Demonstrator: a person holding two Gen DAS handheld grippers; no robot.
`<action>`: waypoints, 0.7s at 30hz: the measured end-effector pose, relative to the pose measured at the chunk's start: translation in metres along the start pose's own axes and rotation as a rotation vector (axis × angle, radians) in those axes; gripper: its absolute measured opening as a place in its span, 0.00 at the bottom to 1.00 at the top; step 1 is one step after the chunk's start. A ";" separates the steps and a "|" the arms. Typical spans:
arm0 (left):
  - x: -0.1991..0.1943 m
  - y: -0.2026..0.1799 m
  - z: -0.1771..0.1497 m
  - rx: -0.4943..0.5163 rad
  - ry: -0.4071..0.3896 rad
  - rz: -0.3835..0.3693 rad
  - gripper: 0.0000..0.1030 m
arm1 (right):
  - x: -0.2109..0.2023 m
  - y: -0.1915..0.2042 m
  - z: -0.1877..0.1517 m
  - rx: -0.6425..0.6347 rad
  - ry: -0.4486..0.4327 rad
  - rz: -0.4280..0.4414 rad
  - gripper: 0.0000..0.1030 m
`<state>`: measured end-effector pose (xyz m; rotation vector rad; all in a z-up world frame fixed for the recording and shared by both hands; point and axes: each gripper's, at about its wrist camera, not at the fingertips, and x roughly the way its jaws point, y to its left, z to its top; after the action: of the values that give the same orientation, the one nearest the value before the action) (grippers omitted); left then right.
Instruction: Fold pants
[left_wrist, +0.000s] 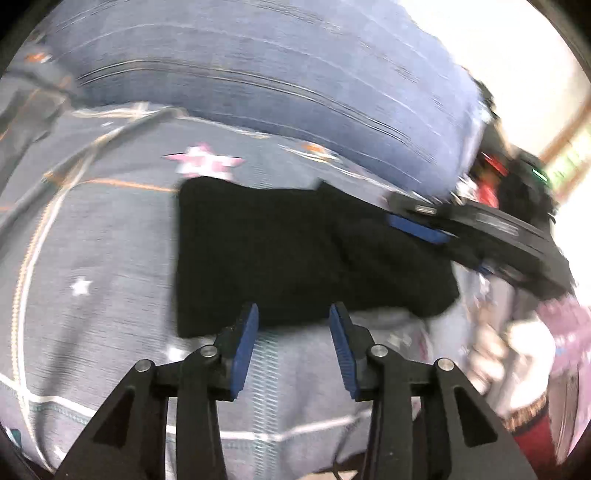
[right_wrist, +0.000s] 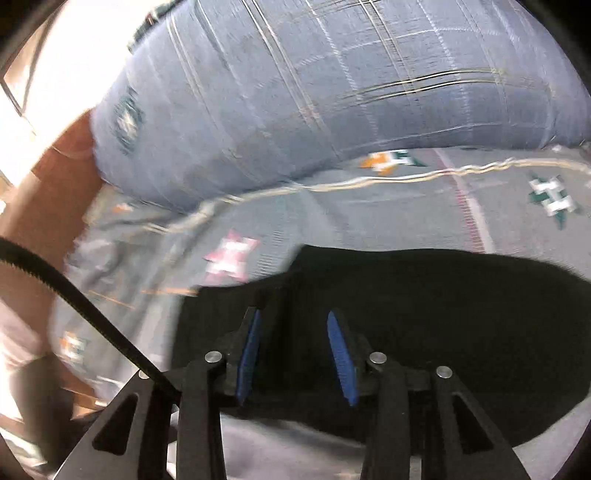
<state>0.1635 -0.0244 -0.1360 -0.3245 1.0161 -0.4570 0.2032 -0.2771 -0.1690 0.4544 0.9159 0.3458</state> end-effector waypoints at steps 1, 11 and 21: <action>-0.001 0.004 0.000 -0.018 -0.001 0.002 0.38 | 0.001 0.002 0.000 0.017 0.002 0.060 0.41; 0.009 0.008 -0.008 0.060 0.011 0.101 0.38 | 0.066 -0.022 -0.031 0.269 0.094 0.189 0.34; -0.046 -0.004 -0.042 0.118 -0.118 0.290 0.51 | -0.033 -0.014 -0.114 0.198 -0.198 -0.017 0.59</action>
<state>0.1056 -0.0063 -0.1206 -0.0945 0.8999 -0.2313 0.0921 -0.2786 -0.2134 0.6508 0.7632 0.1904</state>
